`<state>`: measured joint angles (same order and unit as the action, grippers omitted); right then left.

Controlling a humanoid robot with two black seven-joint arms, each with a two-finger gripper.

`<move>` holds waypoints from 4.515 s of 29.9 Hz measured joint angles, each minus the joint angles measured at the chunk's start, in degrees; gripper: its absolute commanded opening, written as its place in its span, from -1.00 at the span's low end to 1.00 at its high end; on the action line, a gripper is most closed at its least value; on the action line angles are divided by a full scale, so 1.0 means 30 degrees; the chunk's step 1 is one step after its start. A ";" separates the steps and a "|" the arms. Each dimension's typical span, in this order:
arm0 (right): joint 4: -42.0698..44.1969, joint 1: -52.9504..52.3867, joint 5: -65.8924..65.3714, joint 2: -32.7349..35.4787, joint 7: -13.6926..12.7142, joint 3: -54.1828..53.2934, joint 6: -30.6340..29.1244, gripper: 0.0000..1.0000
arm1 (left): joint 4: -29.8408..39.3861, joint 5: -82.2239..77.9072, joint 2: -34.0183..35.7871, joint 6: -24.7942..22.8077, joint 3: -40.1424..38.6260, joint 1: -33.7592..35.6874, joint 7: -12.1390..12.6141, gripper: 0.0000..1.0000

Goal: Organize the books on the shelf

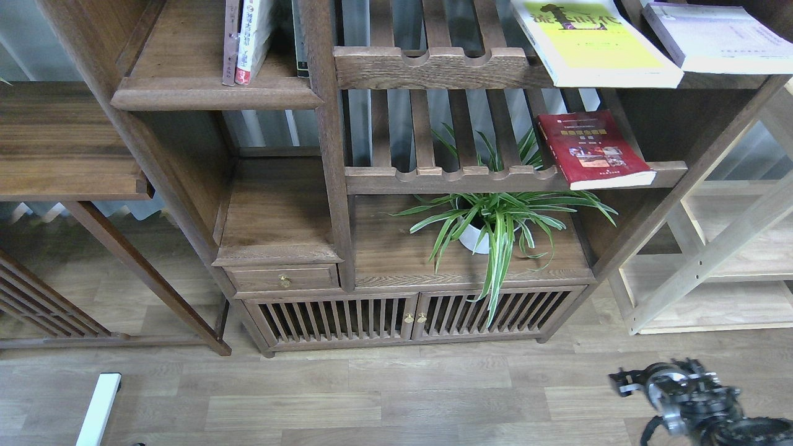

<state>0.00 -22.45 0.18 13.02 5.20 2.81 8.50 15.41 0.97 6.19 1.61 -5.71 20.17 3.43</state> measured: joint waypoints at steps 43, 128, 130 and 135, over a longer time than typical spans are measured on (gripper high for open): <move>-1.4932 -0.7377 -1.2934 1.8098 0.7604 0.0195 0.4812 1.00 | 0.1645 -0.4702 0.4836 -0.1842 0.3485 0.2468 -1.0481 0.99; -1.8998 -1.5570 -2.3881 1.7546 0.6484 0.0464 0.2162 1.00 | 1.0184 -1.5176 0.8716 -0.2648 0.4715 0.8222 -1.0478 1.00; -1.8445 -1.5852 -2.3901 1.7071 0.6449 0.0465 0.1875 1.00 | 1.0172 -1.5176 0.8809 -0.2648 0.4714 0.8217 -1.0477 1.00; -1.6880 -1.6181 -2.3937 1.5924 0.6436 0.0489 0.1584 0.99 | 1.0086 -1.5145 0.9030 -0.2647 0.4637 0.8193 -1.0477 1.00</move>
<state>-50.64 -71.00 -71.64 60.80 24.51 4.28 13.25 45.66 -44.47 33.28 -6.33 8.20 44.75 -28.00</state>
